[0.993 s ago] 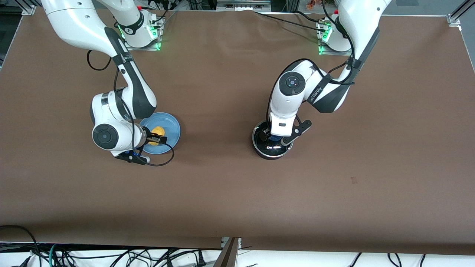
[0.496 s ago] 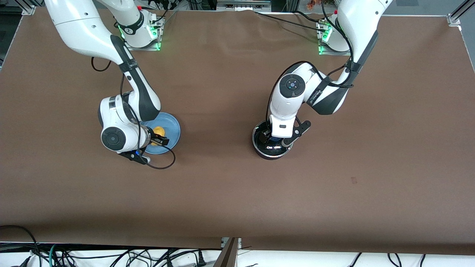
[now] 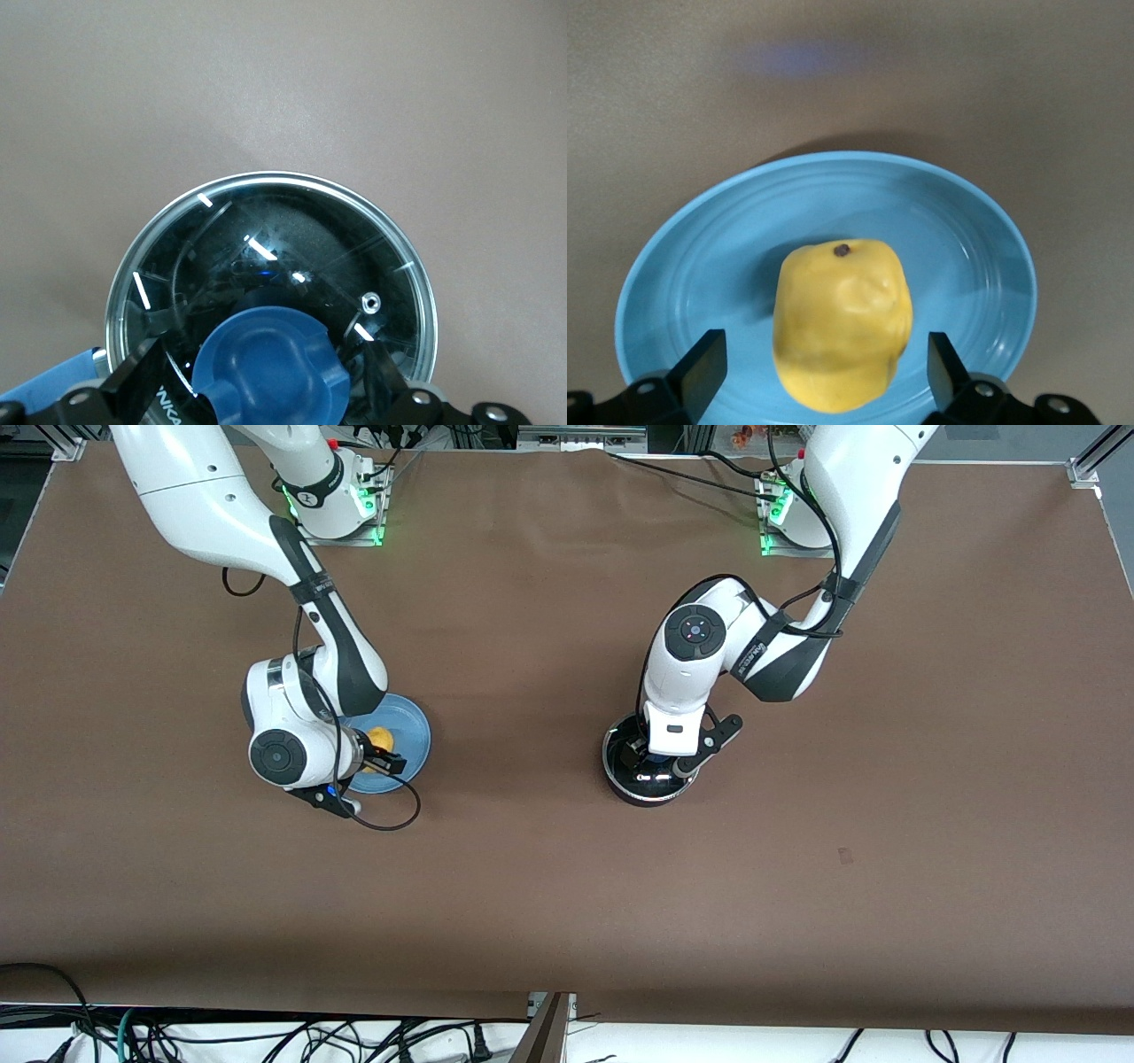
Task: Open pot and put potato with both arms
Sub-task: 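Grasp the knob with the left gripper while the right gripper grasps the potato, then lift the lid off the pot while the right gripper carries the potato over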
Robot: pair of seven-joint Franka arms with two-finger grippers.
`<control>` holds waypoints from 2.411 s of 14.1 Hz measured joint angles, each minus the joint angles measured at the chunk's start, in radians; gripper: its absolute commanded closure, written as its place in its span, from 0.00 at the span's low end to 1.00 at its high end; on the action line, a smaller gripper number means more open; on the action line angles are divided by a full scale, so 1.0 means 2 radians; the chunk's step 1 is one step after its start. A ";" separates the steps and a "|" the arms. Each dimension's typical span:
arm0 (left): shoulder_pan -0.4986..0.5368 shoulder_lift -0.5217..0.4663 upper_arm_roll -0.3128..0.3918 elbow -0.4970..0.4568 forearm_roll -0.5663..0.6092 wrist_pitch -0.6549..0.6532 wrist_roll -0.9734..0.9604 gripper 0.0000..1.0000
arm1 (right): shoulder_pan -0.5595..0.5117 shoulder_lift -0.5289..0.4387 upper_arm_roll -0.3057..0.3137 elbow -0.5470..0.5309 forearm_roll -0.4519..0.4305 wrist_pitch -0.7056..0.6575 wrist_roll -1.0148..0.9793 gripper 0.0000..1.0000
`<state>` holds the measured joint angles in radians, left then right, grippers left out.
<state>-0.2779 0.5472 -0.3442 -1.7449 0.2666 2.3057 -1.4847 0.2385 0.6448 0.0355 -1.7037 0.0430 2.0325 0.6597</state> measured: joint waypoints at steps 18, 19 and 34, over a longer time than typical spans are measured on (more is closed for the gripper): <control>0.000 0.001 0.000 0.000 0.000 0.004 -0.001 0.41 | 0.000 -0.003 0.000 -0.007 -0.001 0.011 -0.001 0.76; 0.000 0.001 0.000 0.000 0.000 0.004 -0.001 0.41 | 0.000 -0.005 0.000 -0.006 -0.001 0.012 -0.002 0.76; 0.027 -0.018 0.002 0.043 0.000 -0.004 0.035 0.50 | 0.007 -0.046 0.033 0.059 0.000 -0.025 -0.042 0.76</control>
<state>-0.2238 0.5104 -0.3403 -1.6591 0.2658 2.2970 -1.4152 0.2534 0.5519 0.1020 -1.5850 0.0429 1.9820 0.5754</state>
